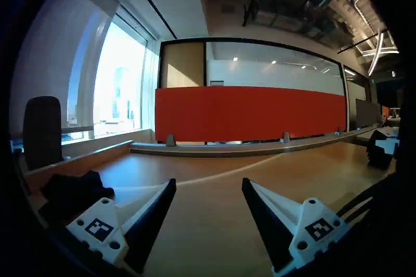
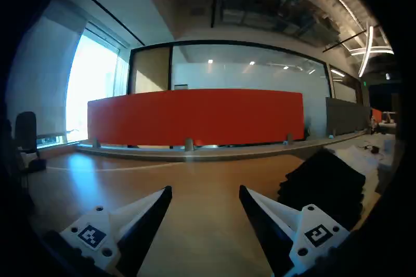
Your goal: Fold towel
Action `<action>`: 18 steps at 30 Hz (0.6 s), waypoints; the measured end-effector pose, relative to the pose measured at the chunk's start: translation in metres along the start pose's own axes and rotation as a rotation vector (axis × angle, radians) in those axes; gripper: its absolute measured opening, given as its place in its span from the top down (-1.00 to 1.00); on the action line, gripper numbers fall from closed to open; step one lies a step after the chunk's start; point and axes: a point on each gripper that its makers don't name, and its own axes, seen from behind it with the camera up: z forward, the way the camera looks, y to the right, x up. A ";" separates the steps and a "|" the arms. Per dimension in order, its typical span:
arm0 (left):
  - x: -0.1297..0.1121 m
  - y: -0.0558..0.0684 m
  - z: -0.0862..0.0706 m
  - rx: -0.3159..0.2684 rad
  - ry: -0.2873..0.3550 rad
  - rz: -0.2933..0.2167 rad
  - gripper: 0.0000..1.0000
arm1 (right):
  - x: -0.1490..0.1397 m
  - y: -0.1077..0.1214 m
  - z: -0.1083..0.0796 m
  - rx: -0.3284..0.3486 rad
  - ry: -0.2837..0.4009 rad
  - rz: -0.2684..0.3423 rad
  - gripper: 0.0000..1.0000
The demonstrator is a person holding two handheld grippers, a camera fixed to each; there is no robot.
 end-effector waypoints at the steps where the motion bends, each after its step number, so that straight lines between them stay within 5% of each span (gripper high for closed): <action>1: 0.000 0.000 0.000 0.000 0.000 0.000 -0.88 | 0.000 0.000 0.000 0.001 0.000 -0.002 -1.00; 18: 0.000 -0.001 0.000 0.000 0.000 0.000 -0.88 | 0.003 0.001 -0.006 -0.004 0.028 -0.021 -1.00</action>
